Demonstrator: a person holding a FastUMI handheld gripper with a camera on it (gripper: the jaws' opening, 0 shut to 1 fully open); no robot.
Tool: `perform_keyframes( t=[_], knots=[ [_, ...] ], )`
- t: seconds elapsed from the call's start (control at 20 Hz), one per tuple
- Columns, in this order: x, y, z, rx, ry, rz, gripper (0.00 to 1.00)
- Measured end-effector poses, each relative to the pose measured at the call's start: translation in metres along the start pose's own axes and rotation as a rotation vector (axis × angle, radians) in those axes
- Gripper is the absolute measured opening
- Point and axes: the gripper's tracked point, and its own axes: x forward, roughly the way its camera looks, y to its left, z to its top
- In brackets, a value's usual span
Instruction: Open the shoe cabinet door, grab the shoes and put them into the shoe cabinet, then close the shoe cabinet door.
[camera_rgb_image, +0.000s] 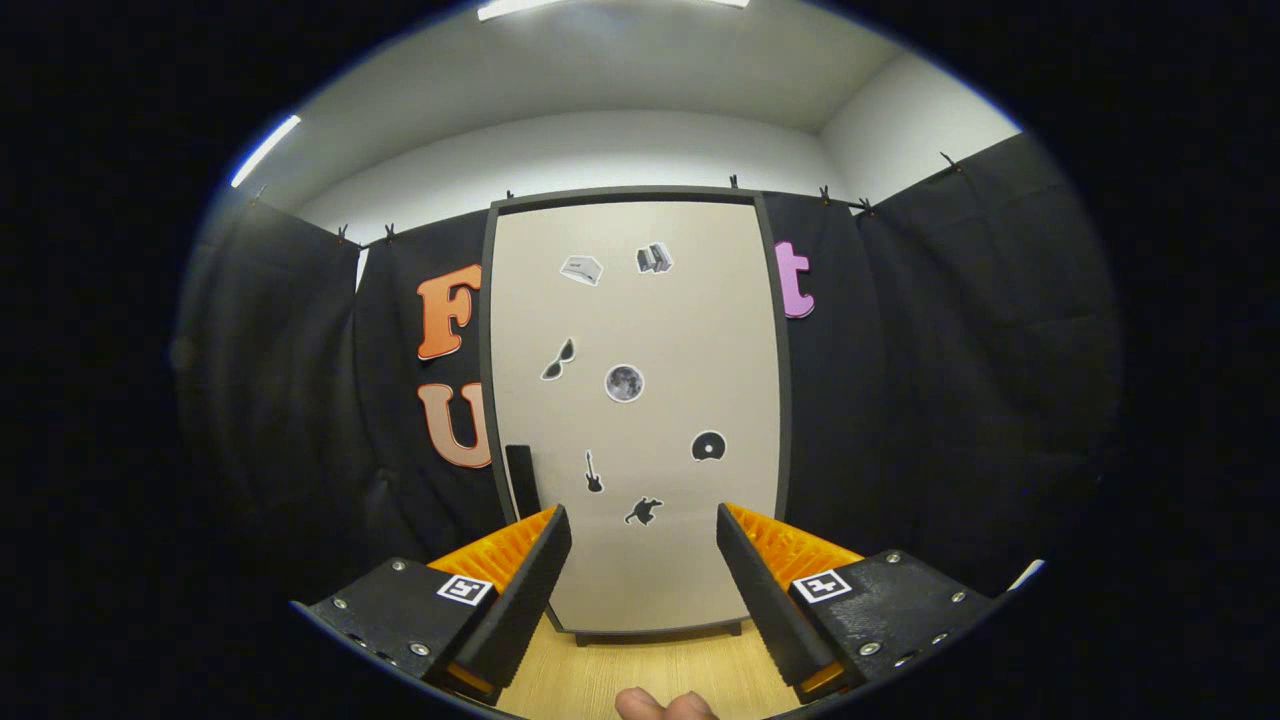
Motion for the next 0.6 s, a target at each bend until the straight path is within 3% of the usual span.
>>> perform_keyframes(
  t=[0.15,0.6],
  knots=[
    [-0.022,-0.023,0.012,-0.01,-0.037,0.002,0.93],
    [-0.051,-0.028,0.018,-0.001,-0.063,0.086,0.93]
  ],
)
